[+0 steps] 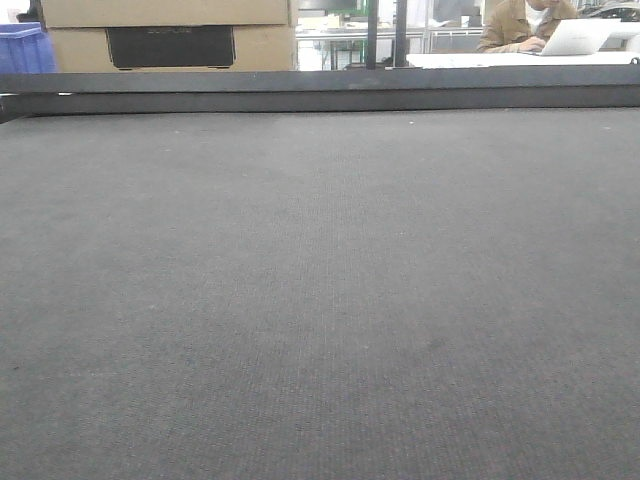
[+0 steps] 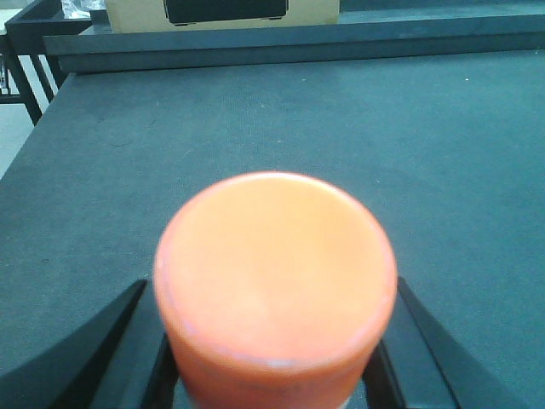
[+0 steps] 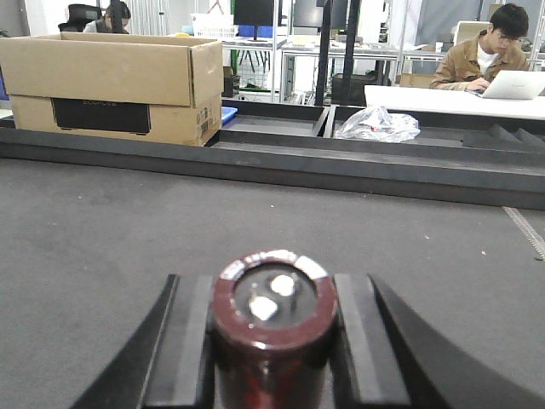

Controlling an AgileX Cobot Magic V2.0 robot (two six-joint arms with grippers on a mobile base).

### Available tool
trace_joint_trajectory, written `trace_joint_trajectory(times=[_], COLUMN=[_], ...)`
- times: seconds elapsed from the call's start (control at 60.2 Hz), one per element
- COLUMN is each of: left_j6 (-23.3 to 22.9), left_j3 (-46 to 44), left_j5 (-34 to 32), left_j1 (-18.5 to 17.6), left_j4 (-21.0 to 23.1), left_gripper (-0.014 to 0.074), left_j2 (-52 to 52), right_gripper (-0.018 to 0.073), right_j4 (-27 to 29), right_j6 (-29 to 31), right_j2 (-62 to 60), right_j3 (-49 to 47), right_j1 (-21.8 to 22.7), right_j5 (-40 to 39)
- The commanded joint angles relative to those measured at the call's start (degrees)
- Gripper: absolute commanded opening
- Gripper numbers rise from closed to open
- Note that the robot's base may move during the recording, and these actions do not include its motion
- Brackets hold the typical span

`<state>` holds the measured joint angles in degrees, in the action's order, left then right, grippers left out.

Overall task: Place cylindrical capacitor in blue bin on shelf
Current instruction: 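Drive the base away from the table holding both cylinders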

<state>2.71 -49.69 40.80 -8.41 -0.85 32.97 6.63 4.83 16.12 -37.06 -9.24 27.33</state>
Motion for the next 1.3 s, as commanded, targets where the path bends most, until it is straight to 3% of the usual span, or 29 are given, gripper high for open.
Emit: trace_joint_trajectory(times=[0.0,1.279], left_j6=[-0.37,-0.37], left_j3=[-0.32,-0.32], left_j5=[-1.09,-1.09], left_j1=[-0.3,-0.3], left_j4=[0.01,0.01], left_gripper=[-0.0111,-0.0111], left_j2=[-0.32,-0.32], right_gripper=[-0.0162,-0.0162], right_j4=[-0.17,-0.17], right_j6=[0.1,0.1], right_j2=[-0.27,-0.27], right_j3=[-0.1,-0.1], right_j1=[-0.06,-0.06], right_j5=[-1.33,-1.33])
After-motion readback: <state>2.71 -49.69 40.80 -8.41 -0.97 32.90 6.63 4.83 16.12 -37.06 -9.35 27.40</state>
